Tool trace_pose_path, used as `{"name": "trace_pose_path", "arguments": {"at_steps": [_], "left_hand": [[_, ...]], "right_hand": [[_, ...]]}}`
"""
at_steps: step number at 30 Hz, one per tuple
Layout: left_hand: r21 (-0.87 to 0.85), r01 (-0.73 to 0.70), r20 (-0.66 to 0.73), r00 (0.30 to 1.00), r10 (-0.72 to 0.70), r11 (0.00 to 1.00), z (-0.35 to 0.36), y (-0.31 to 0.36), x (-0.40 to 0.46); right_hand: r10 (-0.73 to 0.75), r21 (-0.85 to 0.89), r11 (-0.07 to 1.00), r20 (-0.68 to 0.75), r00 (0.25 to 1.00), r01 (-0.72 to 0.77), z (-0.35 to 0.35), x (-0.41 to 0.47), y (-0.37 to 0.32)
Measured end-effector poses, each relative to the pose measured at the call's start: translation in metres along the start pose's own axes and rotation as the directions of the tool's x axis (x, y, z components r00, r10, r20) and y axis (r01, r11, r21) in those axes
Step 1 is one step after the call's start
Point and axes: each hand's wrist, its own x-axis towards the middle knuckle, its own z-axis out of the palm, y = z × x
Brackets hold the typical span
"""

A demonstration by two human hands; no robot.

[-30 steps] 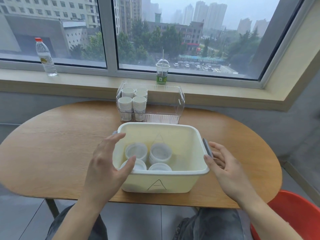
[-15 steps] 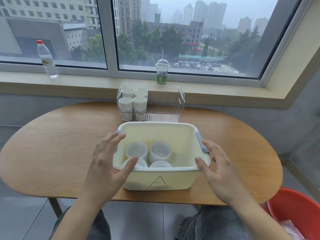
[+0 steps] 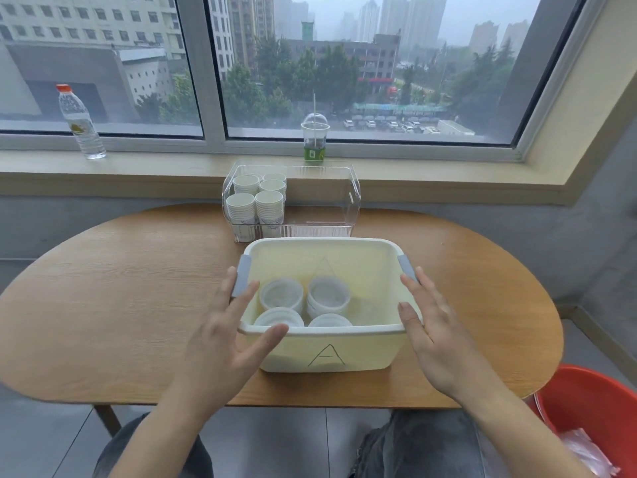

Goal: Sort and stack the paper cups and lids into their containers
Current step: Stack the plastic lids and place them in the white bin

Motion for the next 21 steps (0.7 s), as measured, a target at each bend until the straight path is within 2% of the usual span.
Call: {"name": "trace_pose_path", "arguments": {"at_steps": [9, 21], "left_hand": [[-0.027, -0.013, 0.137, 0.99, 0.016, 1.0, 0.068, 0.048, 0.051], [0.028, -0.078, 0.237, 0.969, 0.069, 0.997, 0.125, 0.086, 0.133]], "right_hand": [[0.205, -0.103, 0.972, -0.053, 0.977, -0.209, -0.036, 0.028, 0.031], [0.207, -0.191, 0.949, -0.219, 0.953, -0.25, -0.056, 0.092, 0.09]]}}
